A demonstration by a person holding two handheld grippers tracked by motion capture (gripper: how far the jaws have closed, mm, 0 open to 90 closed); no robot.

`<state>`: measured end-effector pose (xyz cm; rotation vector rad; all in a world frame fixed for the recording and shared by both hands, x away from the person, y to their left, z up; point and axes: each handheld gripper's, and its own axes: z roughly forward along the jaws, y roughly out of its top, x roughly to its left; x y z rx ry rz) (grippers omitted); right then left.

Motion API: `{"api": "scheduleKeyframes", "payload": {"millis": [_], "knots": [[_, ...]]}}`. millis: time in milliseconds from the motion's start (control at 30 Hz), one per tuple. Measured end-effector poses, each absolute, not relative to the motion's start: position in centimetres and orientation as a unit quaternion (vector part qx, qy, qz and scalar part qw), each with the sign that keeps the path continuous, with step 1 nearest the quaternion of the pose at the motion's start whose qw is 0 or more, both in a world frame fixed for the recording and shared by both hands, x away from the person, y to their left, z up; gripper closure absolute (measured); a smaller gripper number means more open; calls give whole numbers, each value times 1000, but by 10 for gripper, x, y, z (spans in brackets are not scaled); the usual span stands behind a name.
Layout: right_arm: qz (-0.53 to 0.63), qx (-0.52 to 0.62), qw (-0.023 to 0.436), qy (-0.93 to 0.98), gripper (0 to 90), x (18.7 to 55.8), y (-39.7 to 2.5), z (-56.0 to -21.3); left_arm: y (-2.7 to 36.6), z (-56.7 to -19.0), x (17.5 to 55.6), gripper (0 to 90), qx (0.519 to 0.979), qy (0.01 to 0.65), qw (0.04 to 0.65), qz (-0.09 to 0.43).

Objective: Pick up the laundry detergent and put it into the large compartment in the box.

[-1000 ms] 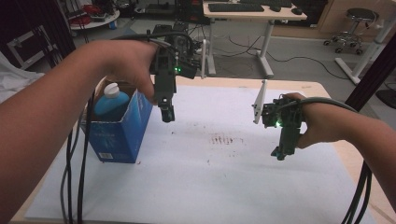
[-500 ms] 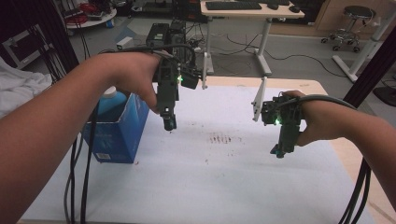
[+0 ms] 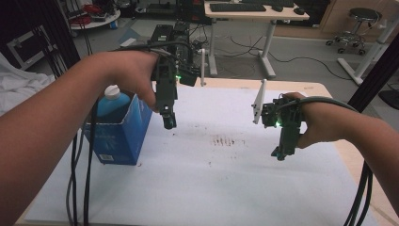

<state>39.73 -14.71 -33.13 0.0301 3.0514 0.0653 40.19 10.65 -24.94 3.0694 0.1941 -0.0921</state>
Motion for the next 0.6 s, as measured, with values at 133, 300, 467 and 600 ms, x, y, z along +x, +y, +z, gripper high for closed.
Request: {"api": "scheduleKeyframes", "payload": {"millis": [133, 300, 467, 600], "knots": [[20, 7, 44, 999, 23, 398, -147, -332, 107, -249, 401, 16, 997, 61, 31, -32], [21, 5, 46, 999, 23, 398, -146, -332, 108, -250, 402, 16, 997, 62, 30, -35], [19, 5, 44, 999, 23, 397, -144, -332, 109, -250, 400, 17, 997, 63, 31, -34], [17, 4, 42, 999, 23, 397, -143, -333, 108, -252, 402, 17, 997, 61, 29, -40]]}}
